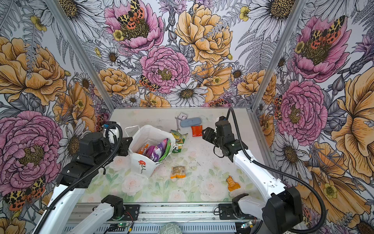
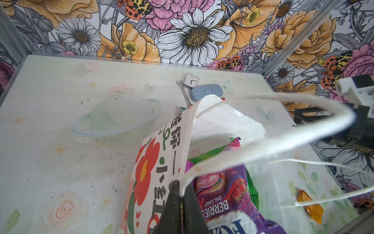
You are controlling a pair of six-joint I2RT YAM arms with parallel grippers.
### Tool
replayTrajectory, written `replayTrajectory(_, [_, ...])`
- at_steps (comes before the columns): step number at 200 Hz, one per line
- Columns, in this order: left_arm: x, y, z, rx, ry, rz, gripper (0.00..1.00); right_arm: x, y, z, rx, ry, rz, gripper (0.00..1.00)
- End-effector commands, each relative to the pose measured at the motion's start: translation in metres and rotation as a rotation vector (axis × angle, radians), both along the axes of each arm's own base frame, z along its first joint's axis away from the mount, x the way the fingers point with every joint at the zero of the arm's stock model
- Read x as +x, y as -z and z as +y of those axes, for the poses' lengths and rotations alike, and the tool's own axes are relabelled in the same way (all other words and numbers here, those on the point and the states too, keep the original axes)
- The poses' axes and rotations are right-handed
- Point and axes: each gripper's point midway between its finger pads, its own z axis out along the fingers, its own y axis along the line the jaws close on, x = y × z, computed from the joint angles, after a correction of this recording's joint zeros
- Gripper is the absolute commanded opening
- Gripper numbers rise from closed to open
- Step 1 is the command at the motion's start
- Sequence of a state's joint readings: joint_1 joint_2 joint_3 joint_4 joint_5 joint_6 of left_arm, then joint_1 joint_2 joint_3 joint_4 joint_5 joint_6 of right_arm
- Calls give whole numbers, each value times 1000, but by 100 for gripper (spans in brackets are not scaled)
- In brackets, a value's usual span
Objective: Place the snacks into the paper bag
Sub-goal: 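Open the right gripper and raise it out of the paper bag, then move the right gripper over the green Fox's Spring Tea bag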
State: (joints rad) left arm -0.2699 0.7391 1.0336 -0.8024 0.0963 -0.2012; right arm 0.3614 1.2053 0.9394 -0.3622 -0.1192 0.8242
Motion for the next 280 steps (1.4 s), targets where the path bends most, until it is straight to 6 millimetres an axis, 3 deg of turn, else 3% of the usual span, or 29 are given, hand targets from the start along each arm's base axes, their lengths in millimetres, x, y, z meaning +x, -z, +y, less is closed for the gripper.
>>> replayTrajectory(1, [5,-31,4,-16,-20,-130,8,13,9,6,104,20,10,59])
replayTrajectory(91, [6,-31,6,-12,-31,-129,8,37,83,40,246,-16,158,57])
replayTrajectory(159, [11,-25,5,-6,-33,-106,8,53,125,90,286,-102,224,57])
replayTrajectory(217, [14,-26,12,-10,-57,-106,8,66,148,121,280,-161,260,58])
replayTrajectory(280, [15,-24,13,-10,-61,-100,8,73,167,136,260,-174,292,58])
